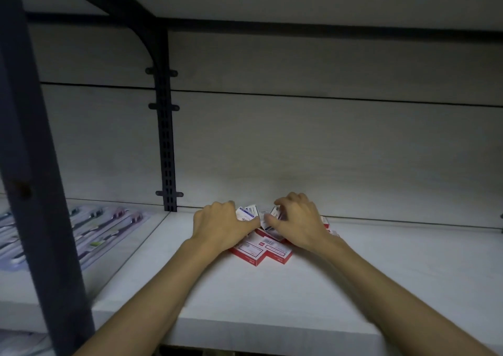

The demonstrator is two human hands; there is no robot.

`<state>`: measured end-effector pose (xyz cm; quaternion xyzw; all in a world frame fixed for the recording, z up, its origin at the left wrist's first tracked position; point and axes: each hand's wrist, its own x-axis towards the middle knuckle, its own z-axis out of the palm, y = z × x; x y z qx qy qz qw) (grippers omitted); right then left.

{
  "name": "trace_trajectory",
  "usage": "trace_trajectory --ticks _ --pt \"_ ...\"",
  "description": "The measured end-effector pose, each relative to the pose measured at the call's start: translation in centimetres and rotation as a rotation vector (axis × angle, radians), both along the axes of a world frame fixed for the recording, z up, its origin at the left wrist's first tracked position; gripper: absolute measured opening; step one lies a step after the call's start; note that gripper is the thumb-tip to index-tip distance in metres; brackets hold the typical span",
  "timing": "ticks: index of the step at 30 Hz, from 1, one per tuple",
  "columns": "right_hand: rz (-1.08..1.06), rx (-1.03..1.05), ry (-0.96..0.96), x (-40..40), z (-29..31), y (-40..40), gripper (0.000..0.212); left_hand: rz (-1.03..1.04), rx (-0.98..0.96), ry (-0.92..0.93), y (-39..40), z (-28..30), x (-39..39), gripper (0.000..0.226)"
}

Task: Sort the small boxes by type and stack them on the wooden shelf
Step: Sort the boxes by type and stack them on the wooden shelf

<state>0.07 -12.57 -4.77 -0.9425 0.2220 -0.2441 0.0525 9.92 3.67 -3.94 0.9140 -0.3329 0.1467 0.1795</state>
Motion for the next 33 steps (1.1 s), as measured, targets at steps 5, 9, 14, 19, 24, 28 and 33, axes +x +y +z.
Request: trace_trajectory --ticks 5,9,14,19,24,28,33 --pt "-0.003 0.023 -0.027 0.5 -1.3 0.0 0.053 -0.246 -0.367 0.244 0.1 0.2 0.8 0.046" --pt "0.029 0.184 -0.121 0.1 -0.8 0.8 0.050 -0.385 -0.477 0.283 0.0 0.2 0.6 0.050" --pt "0.135 0.826 -0.369 -0.7 0.7 1.9 0.054 -0.453 -0.569 0.430 0.2 0.4 0.7 0.051" --pt "0.255 1.286 -0.624 -0.9 1.5 1.6 0.055 -0.523 -0.648 0.540 0.4 0.6 0.5 0.055" --pt "0.307 1.315 -0.570 -1.3 1.6 1.3 0.061 -0.530 -0.619 0.522 0.5 0.6 0.1 0.057" --pt "0.358 1.504 -0.562 -1.0 1.7 1.1 0.054 -0.519 -0.608 0.556 0.6 0.8 0.0 0.055" --pt "0.420 1.449 -0.580 -1.3 1.8 0.9 0.066 -0.435 -0.682 0.608 0.5 1.3 -0.3 0.066"
